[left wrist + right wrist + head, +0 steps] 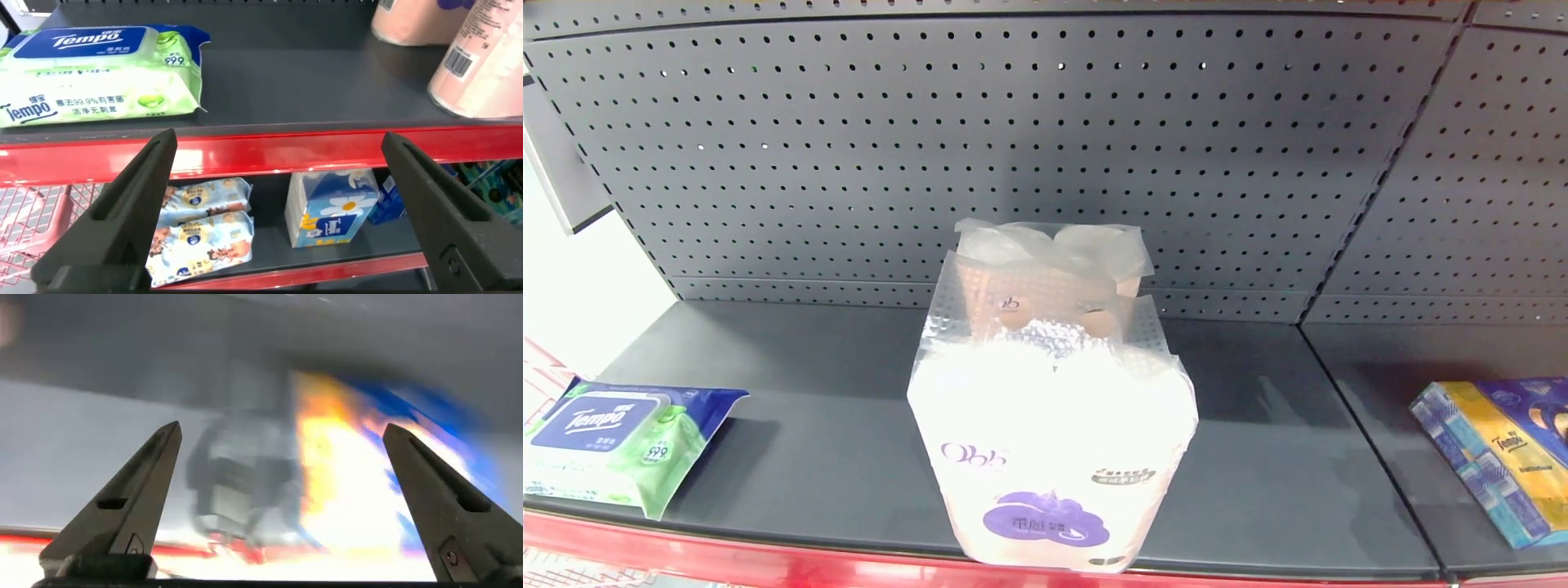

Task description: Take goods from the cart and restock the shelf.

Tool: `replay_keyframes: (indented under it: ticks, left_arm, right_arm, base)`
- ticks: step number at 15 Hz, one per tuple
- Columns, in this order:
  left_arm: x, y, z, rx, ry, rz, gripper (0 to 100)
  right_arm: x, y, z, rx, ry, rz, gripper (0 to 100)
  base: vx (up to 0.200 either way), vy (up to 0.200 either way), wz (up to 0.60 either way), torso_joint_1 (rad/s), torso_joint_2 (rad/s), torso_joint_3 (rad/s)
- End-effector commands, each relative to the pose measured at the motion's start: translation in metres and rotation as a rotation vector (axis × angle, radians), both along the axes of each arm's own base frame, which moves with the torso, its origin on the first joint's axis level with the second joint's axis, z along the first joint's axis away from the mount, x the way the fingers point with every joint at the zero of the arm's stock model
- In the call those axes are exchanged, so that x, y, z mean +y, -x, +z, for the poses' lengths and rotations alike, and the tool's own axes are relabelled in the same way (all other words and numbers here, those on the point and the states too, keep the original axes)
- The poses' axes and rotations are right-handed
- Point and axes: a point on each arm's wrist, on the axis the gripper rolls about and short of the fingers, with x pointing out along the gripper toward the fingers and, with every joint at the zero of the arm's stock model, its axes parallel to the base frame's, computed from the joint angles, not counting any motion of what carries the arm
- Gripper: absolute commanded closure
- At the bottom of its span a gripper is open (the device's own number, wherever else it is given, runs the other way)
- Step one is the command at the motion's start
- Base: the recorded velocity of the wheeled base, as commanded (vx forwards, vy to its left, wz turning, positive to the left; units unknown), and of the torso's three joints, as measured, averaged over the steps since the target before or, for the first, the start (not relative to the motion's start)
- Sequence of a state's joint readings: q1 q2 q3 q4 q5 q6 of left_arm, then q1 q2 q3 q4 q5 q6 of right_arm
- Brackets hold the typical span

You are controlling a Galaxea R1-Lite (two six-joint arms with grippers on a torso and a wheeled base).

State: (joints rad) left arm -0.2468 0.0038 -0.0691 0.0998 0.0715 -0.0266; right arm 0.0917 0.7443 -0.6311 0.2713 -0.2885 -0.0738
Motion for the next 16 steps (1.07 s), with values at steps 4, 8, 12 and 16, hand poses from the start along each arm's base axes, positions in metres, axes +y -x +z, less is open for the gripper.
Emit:
replay_keyframes:
  ticks: [4,8,12,16]
  left_arm:
    - [0.000,0.000,0.000,0.003,0.001,-0.015,0]
    - [0.000,0.000,0.000,0.003,0.001,-0.016,0]
    - [0.000,0.000,0.000,0.003,0.001,-0.012,0]
    - [0.000,0.000,0.000,0.003,-0.003,-0.004,0]
  right_arm:
    - [0.001,0.036,-0.023,-0.015,0.046,0.234,0]
    - [0.015,-0.042,-0.022,0.113,-0.009,0.410,0]
    - [0.064,-0.079,-0.045,0.331,-0.042,0.605,0]
    - [0.102,-0.110,-0.042,0.398,-0.159,0.554,0]
  base:
    - [0.000,0.000,0.00,0.000,0.00,0.000]
    - [0.000,0.000,0.00,0.000,0.00,0.000]
    - [0.000,0.000,0.00,0.000,0.00,0.000]
    - [0.000,0.000,0.00,0.000,0.00,0.000]
